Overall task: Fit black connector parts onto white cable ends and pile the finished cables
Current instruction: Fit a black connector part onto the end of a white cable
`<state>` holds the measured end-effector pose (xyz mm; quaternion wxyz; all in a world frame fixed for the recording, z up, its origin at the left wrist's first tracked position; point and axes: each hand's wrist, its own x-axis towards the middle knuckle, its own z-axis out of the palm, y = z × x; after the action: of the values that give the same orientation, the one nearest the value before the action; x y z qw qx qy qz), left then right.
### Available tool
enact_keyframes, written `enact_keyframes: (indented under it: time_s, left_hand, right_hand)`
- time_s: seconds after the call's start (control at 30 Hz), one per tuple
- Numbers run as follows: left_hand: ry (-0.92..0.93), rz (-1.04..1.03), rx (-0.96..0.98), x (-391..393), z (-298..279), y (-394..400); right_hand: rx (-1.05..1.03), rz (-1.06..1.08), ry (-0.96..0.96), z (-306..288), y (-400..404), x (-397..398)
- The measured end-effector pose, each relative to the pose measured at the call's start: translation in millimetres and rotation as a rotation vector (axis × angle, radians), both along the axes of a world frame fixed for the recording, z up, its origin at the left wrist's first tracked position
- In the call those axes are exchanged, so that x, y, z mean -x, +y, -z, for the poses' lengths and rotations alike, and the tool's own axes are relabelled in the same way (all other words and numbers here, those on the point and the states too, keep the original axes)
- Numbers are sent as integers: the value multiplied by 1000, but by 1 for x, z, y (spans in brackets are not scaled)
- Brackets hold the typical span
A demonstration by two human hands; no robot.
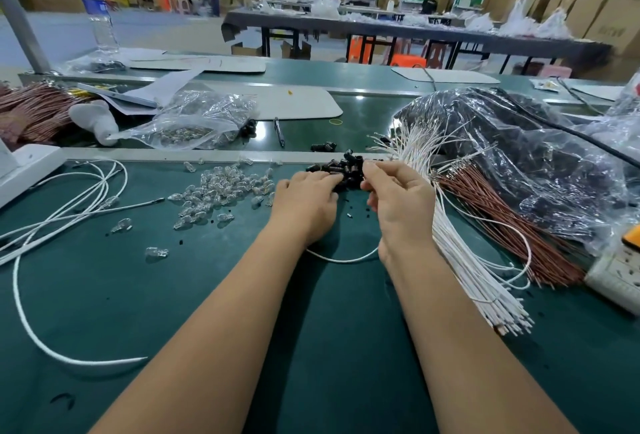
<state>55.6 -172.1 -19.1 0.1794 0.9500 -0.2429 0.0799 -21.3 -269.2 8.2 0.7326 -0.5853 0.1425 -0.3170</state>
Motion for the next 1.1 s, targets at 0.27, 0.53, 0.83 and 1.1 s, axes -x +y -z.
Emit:
enact_keyframes:
  time_s: [0.27,0.53,0.83,1.1]
  left_hand:
    - [-152,-37,350,7,1,10]
    - [225,87,996,34,-1,68]
    - [349,6,1143,29,-3,75]
    - [366,53,1082,33,-7,71]
  right_hand:
    - [358,77,103,16,6,-11]
    - [618,-74,104,17,23,-9]
    - [701,-206,10,18,30,-2]
    - [749,-203,37,20,28,-5]
